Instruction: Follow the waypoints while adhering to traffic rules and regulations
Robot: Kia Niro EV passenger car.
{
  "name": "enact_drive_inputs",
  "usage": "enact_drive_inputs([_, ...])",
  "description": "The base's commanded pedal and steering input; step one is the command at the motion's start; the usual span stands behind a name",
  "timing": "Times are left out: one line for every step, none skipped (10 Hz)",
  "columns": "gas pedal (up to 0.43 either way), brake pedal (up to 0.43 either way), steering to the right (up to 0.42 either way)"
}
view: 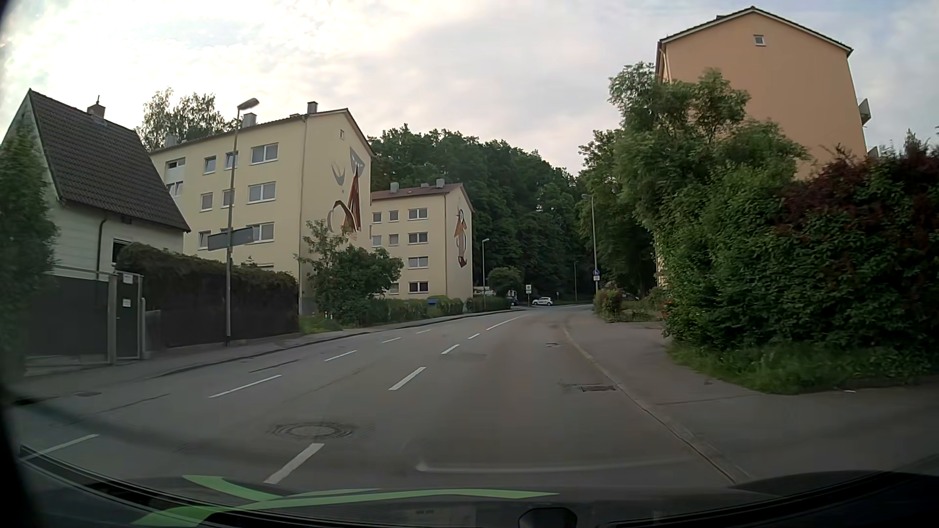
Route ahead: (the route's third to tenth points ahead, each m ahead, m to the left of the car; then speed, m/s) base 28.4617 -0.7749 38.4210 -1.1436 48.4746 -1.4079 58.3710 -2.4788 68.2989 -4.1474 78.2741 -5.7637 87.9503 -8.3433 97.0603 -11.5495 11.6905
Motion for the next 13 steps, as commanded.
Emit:
enact_drive_inputs([0.087, 0.0, 0.007])
enact_drive_inputs([0.087, 0.0, 0.008])
enact_drive_inputs([0.087, 0.0, 0.009])
enact_drive_inputs([0.087, 0.0, 0.01])
enact_drive_inputs([0.098, 0.0, 0.014])
enact_drive_inputs([0.098, 0.0, 0.014])
enact_drive_inputs([0.11, 0.0, 0.014])
enact_drive_inputs([0.13, 0.0, 0.013])
enact_drive_inputs([0.13, 0.0, 0.012])
enact_drive_inputs([0.13, 0.0, 0.009])
enact_drive_inputs([0.13, 0.0, 0.008])
enact_drive_inputs([0.13, 0.0, 0.007])
enact_drive_inputs([0.13, 0.0, 0.005])
